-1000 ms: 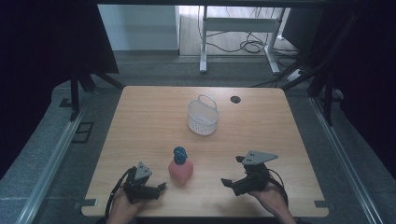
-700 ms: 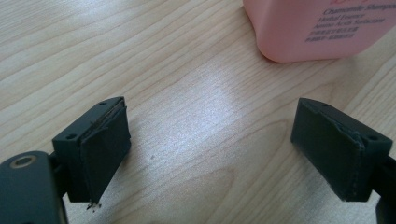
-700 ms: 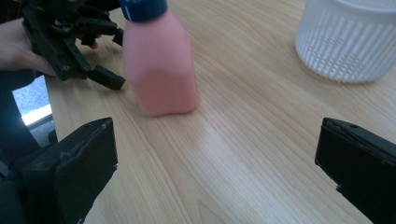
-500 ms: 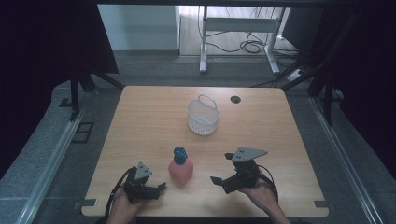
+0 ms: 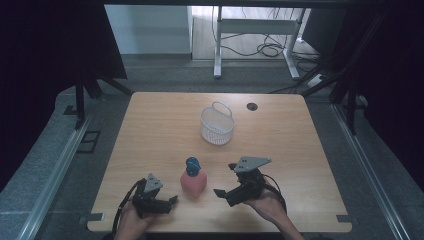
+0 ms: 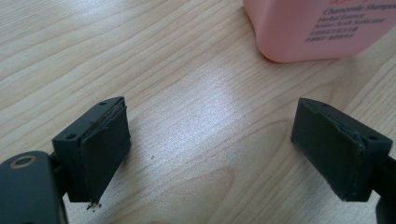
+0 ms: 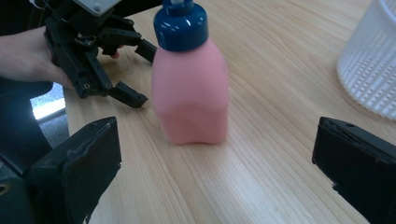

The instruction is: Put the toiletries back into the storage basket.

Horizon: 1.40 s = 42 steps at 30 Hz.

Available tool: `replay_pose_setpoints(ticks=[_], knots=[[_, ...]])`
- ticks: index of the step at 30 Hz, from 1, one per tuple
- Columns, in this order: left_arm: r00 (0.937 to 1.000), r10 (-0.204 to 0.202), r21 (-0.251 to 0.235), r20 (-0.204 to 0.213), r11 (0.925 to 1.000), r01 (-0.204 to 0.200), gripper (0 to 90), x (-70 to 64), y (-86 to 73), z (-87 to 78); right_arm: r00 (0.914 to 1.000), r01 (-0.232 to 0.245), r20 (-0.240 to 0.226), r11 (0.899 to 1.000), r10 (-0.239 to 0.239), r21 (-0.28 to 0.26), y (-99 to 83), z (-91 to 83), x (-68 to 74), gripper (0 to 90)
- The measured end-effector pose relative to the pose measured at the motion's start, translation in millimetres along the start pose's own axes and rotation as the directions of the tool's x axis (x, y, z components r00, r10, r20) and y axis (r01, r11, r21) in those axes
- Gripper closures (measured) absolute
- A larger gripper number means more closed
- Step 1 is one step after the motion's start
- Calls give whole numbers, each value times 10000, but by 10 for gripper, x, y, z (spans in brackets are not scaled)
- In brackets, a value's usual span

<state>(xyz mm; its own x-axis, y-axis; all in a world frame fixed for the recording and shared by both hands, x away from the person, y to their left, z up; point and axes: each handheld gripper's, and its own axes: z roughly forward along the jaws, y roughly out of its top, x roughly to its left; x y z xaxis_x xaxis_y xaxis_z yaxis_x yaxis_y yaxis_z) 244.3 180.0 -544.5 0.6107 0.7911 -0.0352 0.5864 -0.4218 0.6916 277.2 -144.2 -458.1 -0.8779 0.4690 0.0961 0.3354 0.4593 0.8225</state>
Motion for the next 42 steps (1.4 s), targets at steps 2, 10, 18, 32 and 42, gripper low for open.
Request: replay_pose_setpoints(ticks=[2, 10, 18, 32, 42], knots=[[10000, 1, 0, 0, 10000, -1, 114, 0, 0, 0, 9999, -23, -102, 10000, 22, -46, 27, 32, 10, 9], [10000, -3, -2, 3, 10000, 3, 114, 0, 0, 0, 9987, 64, -510, 9999, -69, -110, 113, 156, 53, 20], [10000, 0, 2, 2, 10000, 0, 114, 0, 0, 0, 9967, 105, -804, 9995, -129, -304, 204, 287, 80, 95], [10000, 0, -1, -1, 10000, 0, 115, 0, 0, 0, 9960, 79, -882, 9985, -126, -538, 402, 506, 92, 315], [10000, -8, -11, 1, 10000, 8, 114, -1, -1, 0, 9961, 321, -810, 9989, -347, -337, 491, 655, 113, 448]])
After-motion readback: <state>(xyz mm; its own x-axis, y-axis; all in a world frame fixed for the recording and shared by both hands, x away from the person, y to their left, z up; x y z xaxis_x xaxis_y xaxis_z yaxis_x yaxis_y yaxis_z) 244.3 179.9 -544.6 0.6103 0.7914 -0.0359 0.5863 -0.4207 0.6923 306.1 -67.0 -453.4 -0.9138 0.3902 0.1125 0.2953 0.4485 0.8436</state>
